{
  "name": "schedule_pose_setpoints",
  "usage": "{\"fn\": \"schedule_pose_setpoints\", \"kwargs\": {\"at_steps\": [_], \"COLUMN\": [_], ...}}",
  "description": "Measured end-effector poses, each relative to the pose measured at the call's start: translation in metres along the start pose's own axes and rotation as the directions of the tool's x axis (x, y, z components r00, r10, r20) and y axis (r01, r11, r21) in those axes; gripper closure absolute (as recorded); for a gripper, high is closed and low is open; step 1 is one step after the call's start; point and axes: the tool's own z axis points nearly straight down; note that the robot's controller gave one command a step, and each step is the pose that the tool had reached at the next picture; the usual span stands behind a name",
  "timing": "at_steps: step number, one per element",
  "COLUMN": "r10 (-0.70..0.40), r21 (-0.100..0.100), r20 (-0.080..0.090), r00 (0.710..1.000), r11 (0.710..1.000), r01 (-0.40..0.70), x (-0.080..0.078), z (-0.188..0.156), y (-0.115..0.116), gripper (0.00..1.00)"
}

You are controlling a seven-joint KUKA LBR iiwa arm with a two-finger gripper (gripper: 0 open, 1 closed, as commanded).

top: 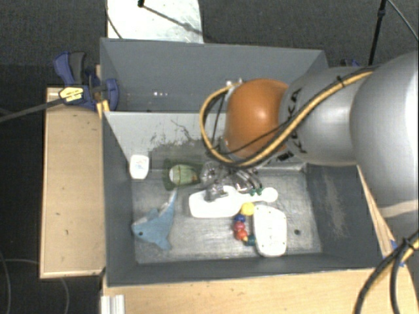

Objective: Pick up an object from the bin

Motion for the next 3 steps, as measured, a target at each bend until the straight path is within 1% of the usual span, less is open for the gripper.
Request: {"fn": "schedule_pose_setpoints", "kwargs": {"at_steps": [1, 2, 3], "r10": [-0.002, -0.004, -0.014], "r21": [0.001, 0.003, 0.000], "r20": [-0.008, 0.010, -0.015], "r00": [1.000, 1.000, 1.000], "r11": [1.000, 1.000, 1.000], "r01": [0.002, 0.004, 0.014], "x": [0.012, 0.005, 0.008], "z": [-0.052, -0.063, -0.077], "y": [0.002, -0.005, 0.002], "gripper": [1.00, 1.00, 1.00]}}
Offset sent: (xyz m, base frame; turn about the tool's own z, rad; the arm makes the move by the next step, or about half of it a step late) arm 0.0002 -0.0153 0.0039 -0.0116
